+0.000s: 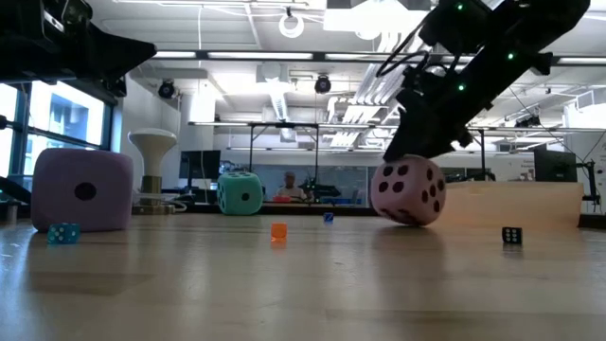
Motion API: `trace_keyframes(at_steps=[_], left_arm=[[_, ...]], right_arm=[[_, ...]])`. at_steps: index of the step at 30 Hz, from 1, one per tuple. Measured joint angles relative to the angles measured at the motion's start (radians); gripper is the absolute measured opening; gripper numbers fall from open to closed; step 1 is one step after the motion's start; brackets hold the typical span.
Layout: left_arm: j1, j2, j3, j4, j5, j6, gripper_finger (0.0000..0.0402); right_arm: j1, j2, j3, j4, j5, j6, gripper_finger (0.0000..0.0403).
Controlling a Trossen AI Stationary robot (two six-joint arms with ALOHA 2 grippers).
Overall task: Pick & Place Dice
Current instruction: Put the pink large die into the orange bin
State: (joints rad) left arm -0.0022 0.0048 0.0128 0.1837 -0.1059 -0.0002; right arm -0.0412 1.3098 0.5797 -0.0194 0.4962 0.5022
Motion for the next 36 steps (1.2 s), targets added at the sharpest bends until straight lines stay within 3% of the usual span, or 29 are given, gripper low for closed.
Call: trace_keyframes(at_steps=[4, 8, 13, 17, 28, 36], left_arm=[[0.000, 0.000, 0.000, 0.000, 0.000, 0.000, 0.0000], [0.000, 0.000, 0.000, -0.004, 0.000, 0.000, 0.0000], [0.000, 0.000, 0.000, -0.007, 0.000, 0.000, 0.0000], [0.000, 0.000, 0.000, -0.007, 0.000, 0.000, 0.0000], [0.000, 0.000, 0.000, -0.008, 0.000, -0.013, 0.0000], [0.000, 0.000, 0.000, -0.012, 0.000, -0.015, 0.0000]], right_arm=[[-0.004, -0.060, 0.002, -0.017, 0.018, -0.006, 0.0213], [0.003, -0.095, 0.002, -0.019, -0.030, -0.032, 0.0165], [0.016, -0.096, 0.002, -0.005, -0.032, -0.045, 0.0156], [0.034, -0.096, 0.003, 0.020, -0.027, -0.062, 0.0194], [0.041, -0.094, 0.004, 0.055, -0.025, -0.063, 0.0358], [0.041, -0.094, 0.005, 0.062, -0.068, -0.130, 0.0399]])
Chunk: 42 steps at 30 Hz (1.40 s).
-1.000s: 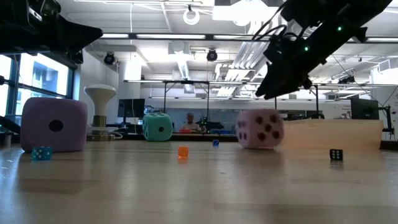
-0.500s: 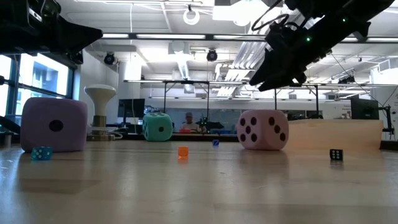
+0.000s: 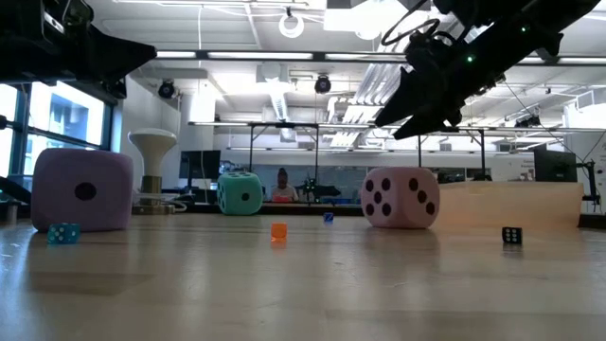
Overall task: Pick & Place Dice
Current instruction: Put the pink large die into the orange bin
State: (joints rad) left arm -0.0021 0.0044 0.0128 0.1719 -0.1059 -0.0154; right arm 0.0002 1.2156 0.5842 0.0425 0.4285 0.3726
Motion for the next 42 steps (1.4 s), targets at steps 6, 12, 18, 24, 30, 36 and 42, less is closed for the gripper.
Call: trace_keyframes(at_steps=[6, 12, 18, 24, 30, 36, 42], left_arm=[[0.000, 0.000, 0.000, 0.000, 0.000, 0.000, 0.0000], [0.000, 0.000, 0.000, 0.000, 0.000, 0.000, 0.0000], [0.000, 0.000, 0.000, 0.000, 0.000, 0.000, 0.0000], [0.000, 0.000, 0.000, 0.000, 0.000, 0.000, 0.0000], [0.000, 0.000, 0.000, 0.000, 0.000, 0.000, 0.0000], [0.000, 0.000, 0.000, 0.001, 0.000, 0.000, 0.0000], [0.000, 0.000, 0.000, 0.001, 0.000, 0.000, 0.0000]], right_arm=[[0.000, 0.000, 0.000, 0.014, -0.064, -0.004, 0.0397], [0.000, 0.000, 0.000, 0.080, -0.061, -0.098, 0.0397], [0.000, 0.000, 0.000, 0.131, -0.052, -0.060, 0.0395], [0.008, 0.008, 0.001, 0.123, -0.063, -0.006, 0.0396], [0.006, 0.027, 0.001, 0.108, -0.039, -0.003, 0.0400], [0.021, 0.029, 0.001, 0.107, 0.014, -0.003, 0.0400], [0.040, 0.030, 0.001, 0.120, 0.040, 0.011, 0.0400]])
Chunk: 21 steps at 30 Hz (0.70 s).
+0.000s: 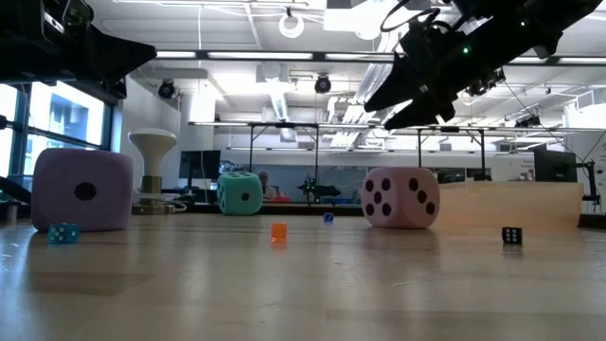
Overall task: Pick & Place Dice
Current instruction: Put the pink large die into the orange bin
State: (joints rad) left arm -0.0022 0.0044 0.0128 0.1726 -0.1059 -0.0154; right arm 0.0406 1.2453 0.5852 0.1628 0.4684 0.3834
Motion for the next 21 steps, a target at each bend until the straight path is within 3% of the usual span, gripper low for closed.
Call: trace_keyframes(at_steps=[10, 14, 21], left_arm=[[0.000, 0.000, 0.000, 0.000, 0.000, 0.000, 0.0000], [0.000, 0.000, 0.000, 0.000, 0.000, 0.000, 0.0000], [0.000, 0.000, 0.000, 0.000, 0.000, 0.000, 0.0000]], right_arm=[[-0.001, -0.040, 0.005, -0.120, 0.018, 0.188, 0.0400], [-0.011, -0.041, 0.102, -0.307, -0.055, 0.240, 0.0400], [-0.009, 0.008, 0.248, -0.580, -0.004, 0.348, 0.0400]])
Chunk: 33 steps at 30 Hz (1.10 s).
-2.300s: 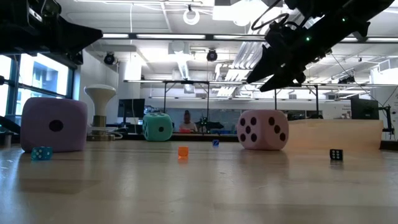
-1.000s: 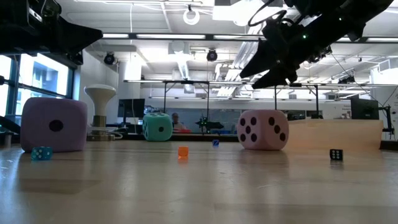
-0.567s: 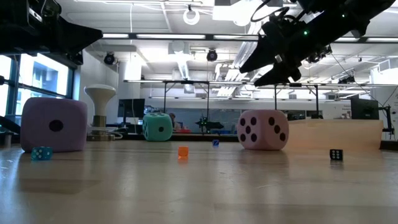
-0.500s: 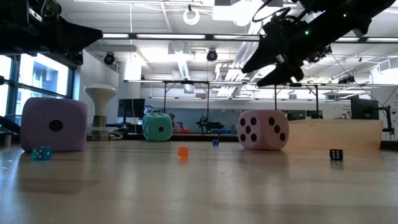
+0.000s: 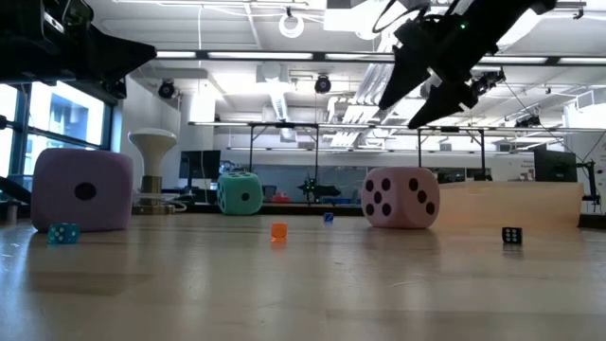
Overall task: Pick & Place Dice
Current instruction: Put the pink large die into the orange bin
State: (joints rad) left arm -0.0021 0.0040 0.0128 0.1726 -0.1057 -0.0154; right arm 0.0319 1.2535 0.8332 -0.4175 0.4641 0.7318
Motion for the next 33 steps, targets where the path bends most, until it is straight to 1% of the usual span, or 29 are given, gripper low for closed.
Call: trace_keyframes(at_steps=[3, 10, 21, 28, 33], left_arm=[[0.000, 0.000, 0.000, 0.000, 0.000, 0.000, 0.0000], [0.000, 0.000, 0.000, 0.000, 0.000, 0.000, 0.0000], [0.000, 0.000, 0.000, 0.000, 0.000, 0.000, 0.0000], [0.000, 0.000, 0.000, 0.000, 0.000, 0.000, 0.0000], [0.000, 0.000, 0.000, 0.000, 0.000, 0.000, 0.0000]], right_arm=[[-0.017, 0.029, 0.008, -0.054, -0.001, 0.033, 0.0400], [-0.022, 0.106, 0.009, -0.001, -0.030, 0.036, 0.0400], [-0.022, 0.117, 0.009, 0.010, -0.045, 0.038, 0.0400], [-0.022, 0.187, 0.009, 0.017, -0.051, 0.052, 0.0400], [-0.022, 0.193, 0.009, 0.031, -0.045, 0.051, 0.0400]])
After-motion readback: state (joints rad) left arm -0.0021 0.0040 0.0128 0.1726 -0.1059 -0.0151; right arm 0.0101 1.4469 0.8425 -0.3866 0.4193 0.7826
